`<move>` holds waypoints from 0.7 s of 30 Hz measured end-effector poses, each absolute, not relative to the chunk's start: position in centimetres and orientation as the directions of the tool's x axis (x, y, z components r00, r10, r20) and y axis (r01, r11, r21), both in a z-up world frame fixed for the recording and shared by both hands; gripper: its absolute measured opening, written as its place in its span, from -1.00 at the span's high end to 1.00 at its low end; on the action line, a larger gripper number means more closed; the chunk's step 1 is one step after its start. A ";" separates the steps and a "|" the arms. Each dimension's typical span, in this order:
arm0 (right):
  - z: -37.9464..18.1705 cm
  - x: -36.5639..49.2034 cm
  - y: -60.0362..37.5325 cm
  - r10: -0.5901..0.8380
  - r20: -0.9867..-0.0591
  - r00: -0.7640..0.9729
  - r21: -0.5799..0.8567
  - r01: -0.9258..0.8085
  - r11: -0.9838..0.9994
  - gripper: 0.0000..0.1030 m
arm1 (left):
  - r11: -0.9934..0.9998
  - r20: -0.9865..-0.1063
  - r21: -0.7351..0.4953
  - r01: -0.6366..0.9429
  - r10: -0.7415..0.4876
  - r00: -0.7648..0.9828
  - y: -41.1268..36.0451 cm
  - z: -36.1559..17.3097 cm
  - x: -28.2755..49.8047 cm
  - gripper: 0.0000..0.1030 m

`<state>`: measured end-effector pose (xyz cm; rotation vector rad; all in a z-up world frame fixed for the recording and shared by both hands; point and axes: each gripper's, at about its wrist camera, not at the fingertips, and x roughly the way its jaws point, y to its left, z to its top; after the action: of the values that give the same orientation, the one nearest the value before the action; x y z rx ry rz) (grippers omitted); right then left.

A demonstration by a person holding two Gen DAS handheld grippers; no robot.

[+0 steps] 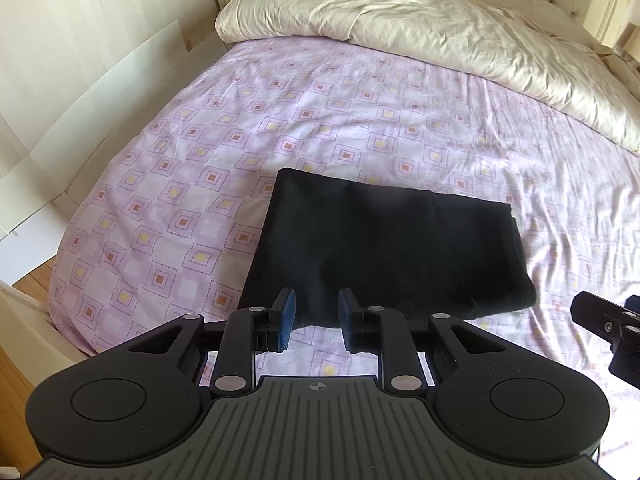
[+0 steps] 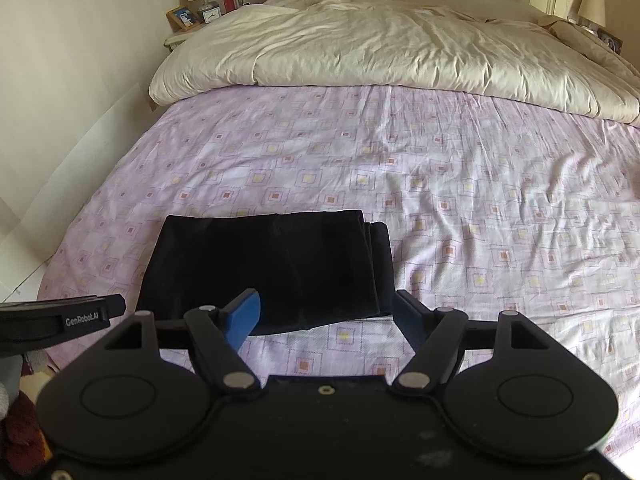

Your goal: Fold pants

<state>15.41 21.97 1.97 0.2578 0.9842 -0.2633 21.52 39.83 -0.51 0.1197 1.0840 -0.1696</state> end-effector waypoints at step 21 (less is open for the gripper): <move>1.2 16.4 21.7 -0.095 -0.859 0.504 0.110 0.363 0.925 -0.54 | 0.975 -0.895 0.023 0.219 -0.078 0.439 39.2 -0.9 22.2 0.55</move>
<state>16.36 21.69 1.17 0.2934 1.0087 -0.2813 22.18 39.23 -0.94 0.1427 1.1024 -0.1849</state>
